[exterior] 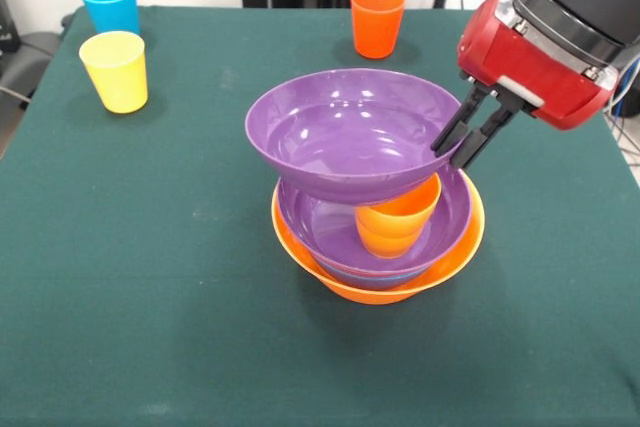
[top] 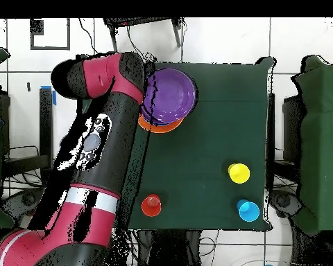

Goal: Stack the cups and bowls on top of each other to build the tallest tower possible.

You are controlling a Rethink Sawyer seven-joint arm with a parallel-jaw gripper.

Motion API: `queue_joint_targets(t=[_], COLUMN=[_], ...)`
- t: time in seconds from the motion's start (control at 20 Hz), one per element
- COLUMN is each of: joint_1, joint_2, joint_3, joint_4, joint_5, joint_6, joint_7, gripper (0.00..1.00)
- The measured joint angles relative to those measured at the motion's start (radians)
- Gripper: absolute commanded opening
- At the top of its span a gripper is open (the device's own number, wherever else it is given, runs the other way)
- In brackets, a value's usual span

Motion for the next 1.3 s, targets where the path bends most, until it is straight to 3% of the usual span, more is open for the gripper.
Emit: queue_joint_targets(t=[0.75,1.3], joint_1=[-0.001,-0.001], joint_2=[-0.016,-0.043], joint_3=[0.000,0.000], joint_4=[0.002,0.063], joint_5=[0.001,0.002], joint_6=[0.000,-0.031], joint_7=[0.000,0.000], gripper=[0.00,0.00])
